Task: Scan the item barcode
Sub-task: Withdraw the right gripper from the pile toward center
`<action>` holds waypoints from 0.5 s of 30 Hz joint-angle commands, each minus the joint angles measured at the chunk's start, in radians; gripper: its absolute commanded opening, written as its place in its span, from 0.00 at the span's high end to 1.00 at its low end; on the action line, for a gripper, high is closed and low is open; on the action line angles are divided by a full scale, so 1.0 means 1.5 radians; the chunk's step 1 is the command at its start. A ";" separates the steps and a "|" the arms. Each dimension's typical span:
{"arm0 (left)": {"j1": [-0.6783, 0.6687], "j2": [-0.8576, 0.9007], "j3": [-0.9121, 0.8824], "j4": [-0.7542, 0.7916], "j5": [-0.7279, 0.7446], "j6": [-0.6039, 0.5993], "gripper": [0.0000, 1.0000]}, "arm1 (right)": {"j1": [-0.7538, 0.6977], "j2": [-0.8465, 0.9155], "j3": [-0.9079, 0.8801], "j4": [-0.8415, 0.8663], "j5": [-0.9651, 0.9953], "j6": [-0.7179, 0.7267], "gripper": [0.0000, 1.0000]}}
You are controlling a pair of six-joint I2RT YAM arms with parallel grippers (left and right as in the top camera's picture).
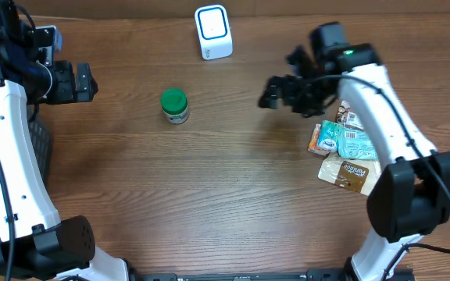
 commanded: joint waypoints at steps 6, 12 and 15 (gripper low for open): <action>0.002 0.000 0.003 0.001 -0.002 0.013 0.00 | 0.031 -0.018 -0.147 0.157 0.064 0.197 0.00; 0.002 0.000 0.003 0.001 -0.002 0.013 0.00 | 0.048 -0.018 -0.255 0.303 0.101 0.255 0.00; 0.002 0.000 0.003 0.001 -0.002 0.013 0.00 | 0.057 -0.018 -0.261 0.310 0.124 0.255 0.00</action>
